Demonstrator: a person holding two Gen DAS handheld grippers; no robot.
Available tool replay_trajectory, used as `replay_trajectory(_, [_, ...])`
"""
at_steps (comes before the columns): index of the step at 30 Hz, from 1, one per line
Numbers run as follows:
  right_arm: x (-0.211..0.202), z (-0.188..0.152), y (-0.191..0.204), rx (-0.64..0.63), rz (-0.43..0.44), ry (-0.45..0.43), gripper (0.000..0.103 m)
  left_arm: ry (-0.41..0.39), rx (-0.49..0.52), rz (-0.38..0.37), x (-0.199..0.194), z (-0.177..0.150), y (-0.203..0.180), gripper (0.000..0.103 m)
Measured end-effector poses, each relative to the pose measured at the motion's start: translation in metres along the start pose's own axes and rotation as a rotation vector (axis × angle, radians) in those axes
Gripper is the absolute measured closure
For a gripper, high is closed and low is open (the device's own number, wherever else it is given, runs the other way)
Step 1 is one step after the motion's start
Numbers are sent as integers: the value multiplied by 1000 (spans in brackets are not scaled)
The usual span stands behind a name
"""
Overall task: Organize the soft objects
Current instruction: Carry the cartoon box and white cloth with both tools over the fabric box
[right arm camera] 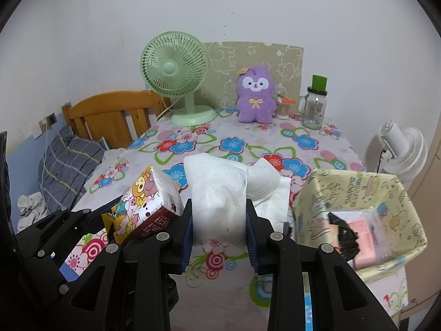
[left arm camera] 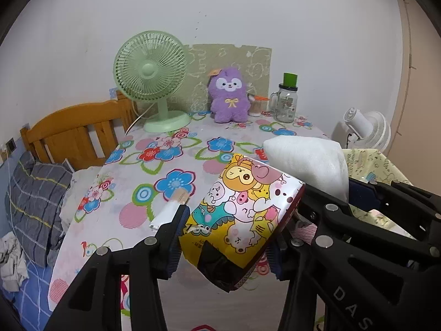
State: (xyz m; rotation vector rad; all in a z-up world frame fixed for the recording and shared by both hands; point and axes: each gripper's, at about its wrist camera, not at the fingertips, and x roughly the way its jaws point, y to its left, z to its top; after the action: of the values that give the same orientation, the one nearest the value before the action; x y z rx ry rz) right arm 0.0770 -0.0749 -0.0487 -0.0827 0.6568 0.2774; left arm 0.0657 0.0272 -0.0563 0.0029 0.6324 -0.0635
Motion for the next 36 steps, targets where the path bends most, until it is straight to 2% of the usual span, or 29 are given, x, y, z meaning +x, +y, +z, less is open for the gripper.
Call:
replay_trajectory(15, [-29,10,-47,29,-33,-49,67,-39,37,-27,-11,22,-48,51])
replay_trajectory(36, [-36,12,-127,105,-103,-65,67,-39,115,-107,12,44,-123,51])
